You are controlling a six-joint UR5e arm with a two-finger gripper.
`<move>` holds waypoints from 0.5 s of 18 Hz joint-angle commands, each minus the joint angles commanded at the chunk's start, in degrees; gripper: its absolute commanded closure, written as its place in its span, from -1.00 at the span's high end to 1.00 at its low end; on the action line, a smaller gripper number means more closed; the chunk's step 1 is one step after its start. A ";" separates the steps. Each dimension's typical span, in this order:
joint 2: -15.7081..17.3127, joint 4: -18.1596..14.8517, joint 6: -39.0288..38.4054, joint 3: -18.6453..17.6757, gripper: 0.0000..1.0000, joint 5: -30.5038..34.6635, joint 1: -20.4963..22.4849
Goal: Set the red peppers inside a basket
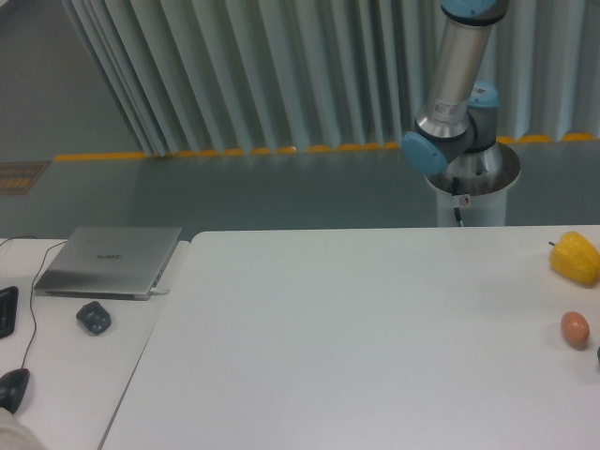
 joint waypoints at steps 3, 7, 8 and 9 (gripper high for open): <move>0.09 -0.26 0.00 0.00 0.79 -0.09 -0.17; 0.18 -0.26 -0.17 0.35 1.00 -1.67 -0.18; 0.26 0.08 0.00 0.87 1.00 -1.50 -0.09; 0.52 0.17 0.00 1.31 1.00 -1.41 0.00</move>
